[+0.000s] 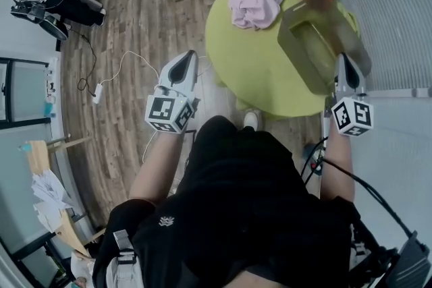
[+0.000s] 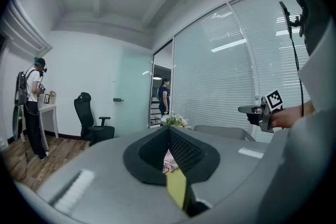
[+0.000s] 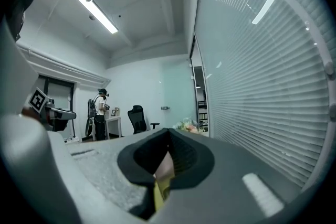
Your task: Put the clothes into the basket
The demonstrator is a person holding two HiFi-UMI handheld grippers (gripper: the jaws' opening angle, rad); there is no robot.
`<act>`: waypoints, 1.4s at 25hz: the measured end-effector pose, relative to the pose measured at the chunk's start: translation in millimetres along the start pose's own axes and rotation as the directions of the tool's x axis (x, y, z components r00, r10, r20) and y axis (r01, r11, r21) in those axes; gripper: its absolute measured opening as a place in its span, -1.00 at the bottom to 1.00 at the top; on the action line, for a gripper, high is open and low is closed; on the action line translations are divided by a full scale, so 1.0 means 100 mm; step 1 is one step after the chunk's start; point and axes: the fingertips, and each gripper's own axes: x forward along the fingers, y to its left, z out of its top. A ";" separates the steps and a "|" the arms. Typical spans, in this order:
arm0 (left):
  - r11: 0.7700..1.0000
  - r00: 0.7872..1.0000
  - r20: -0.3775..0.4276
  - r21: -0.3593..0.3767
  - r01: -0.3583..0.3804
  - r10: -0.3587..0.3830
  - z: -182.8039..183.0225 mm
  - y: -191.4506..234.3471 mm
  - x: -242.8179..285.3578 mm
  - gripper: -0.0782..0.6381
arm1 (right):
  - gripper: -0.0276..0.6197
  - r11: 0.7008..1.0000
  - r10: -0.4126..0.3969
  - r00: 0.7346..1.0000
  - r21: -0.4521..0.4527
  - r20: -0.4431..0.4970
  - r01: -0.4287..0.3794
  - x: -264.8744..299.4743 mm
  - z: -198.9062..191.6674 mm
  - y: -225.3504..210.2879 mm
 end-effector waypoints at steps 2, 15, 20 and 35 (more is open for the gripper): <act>1.000 1.000 -0.010 -0.002 0.016 -0.016 -0.01 0.06 0.14 -0.76 | -0.91 1.000 -0.012 1.000 -0.002 -0.007 0.012 0.07 -0.01 -0.02; 0.974 0.973 -0.047 -0.004 0.227 -0.227 -0.32 0.35 1.58 -0.77 | -0.91 0.980 -0.200 0.978 -0.016 -0.058 0.199 0.47 -0.18 -0.14; 0.949 0.947 -0.057 0.004 0.316 -0.315 -0.35 0.55 1.94 -0.76 | -0.91 0.960 -0.281 0.958 -0.009 -0.054 0.281 0.56 -0.07 0.08; 0.865 0.841 -0.227 -0.012 0.502 -0.492 -1.17 0.39 3.15 -0.32 | -0.91 0.904 -0.427 0.900 -0.041 -0.092 0.425 0.78 -0.04 0.02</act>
